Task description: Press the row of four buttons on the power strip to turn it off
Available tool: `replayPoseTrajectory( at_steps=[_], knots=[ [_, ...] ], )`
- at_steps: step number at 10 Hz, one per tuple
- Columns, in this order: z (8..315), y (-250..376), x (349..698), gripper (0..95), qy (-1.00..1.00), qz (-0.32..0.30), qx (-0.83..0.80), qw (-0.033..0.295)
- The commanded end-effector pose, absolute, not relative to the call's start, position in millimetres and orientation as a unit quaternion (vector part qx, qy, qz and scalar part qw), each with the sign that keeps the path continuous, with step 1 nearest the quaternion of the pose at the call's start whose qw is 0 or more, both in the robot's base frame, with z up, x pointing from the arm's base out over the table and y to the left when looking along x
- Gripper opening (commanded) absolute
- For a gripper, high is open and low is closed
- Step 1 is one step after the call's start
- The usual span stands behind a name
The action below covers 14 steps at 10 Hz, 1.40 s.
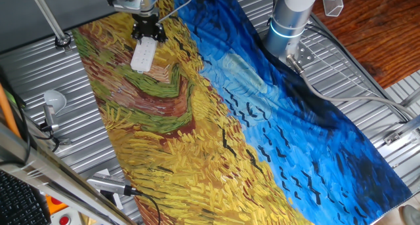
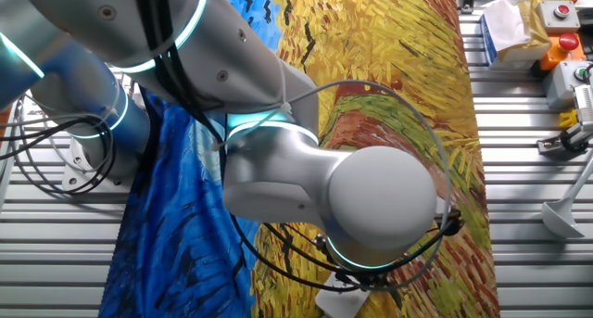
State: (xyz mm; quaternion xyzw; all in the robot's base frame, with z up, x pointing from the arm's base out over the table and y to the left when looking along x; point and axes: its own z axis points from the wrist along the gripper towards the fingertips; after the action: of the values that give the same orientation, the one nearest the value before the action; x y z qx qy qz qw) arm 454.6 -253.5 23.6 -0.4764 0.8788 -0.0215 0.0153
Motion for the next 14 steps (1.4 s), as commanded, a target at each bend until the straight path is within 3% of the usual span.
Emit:
replayPoseTrajectory(
  at_steps=[1,14],
  knots=[
    [15.0,-253.0,453.9,76.0,0.878,-0.021,-0.478,0.019],
    [7.4,-252.9,453.2,76.0,0.875,-0.025,-0.483,0.020]
  ],
)
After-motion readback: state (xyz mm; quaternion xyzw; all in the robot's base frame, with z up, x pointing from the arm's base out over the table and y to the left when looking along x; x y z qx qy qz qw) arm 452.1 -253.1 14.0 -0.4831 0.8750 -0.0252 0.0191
